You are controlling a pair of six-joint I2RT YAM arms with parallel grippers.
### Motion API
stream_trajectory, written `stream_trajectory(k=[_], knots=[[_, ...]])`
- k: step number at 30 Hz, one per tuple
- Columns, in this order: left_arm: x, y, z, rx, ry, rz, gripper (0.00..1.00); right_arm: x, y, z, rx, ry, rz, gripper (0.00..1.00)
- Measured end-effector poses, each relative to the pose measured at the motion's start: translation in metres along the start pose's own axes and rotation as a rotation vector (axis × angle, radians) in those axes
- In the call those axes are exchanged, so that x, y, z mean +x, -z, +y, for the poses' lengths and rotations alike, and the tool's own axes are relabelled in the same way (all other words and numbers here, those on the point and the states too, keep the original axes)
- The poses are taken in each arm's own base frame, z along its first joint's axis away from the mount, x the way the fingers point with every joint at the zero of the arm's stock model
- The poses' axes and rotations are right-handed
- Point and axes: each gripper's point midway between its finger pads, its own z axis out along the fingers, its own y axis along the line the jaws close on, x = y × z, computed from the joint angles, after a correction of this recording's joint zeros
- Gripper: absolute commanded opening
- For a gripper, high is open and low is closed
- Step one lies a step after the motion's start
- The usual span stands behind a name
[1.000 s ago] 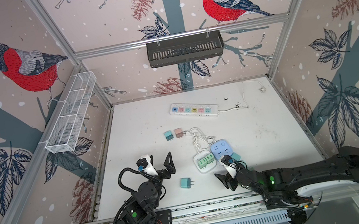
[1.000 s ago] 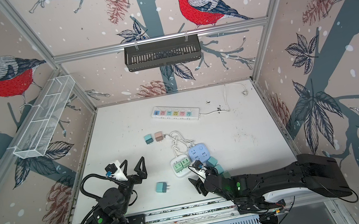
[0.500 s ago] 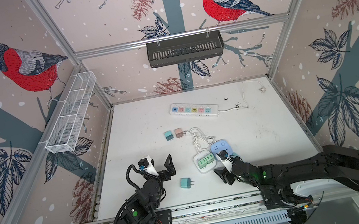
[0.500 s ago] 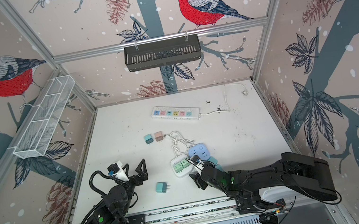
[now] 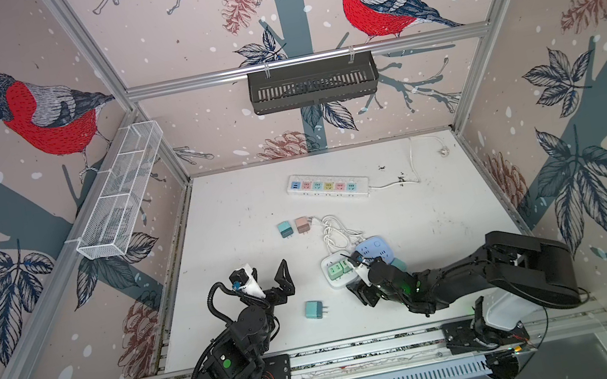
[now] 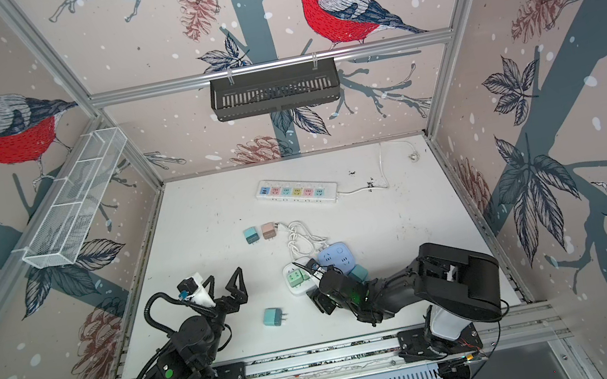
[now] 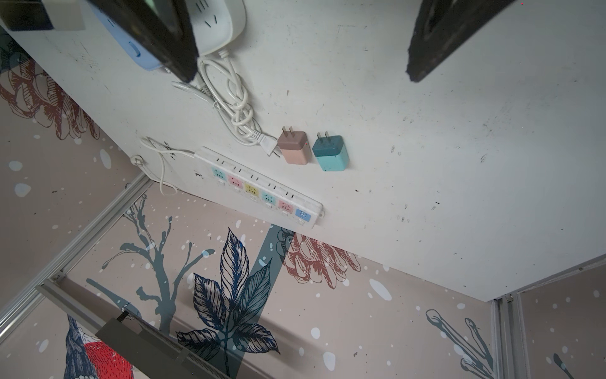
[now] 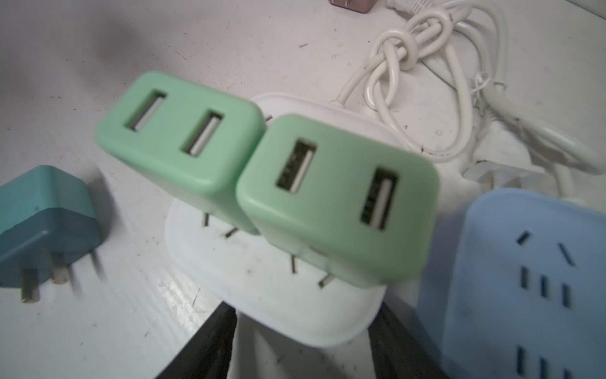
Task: Insert the plug
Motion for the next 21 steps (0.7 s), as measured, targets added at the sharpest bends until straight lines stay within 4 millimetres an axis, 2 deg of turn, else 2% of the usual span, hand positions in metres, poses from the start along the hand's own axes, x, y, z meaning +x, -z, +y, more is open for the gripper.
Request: stream_trajectory(k=[7, 14, 21], knots=[[-0.003, 0.001, 0.0, 0.007, 0.013, -0.015, 0.99, -0.015, -0.021, 0.013, -0.011, 0.05, -0.018, 0.73], [-0.003, 0.001, 0.0, 0.009, -0.001, -0.015, 0.99, -0.034, -0.044, 0.022, -0.017, 0.096, -0.045, 0.73], [-0.003, 0.001, 0.0, 0.009, -0.005, -0.014, 0.99, -0.058, -0.07, 0.043, -0.064, 0.15, -0.076, 0.73]])
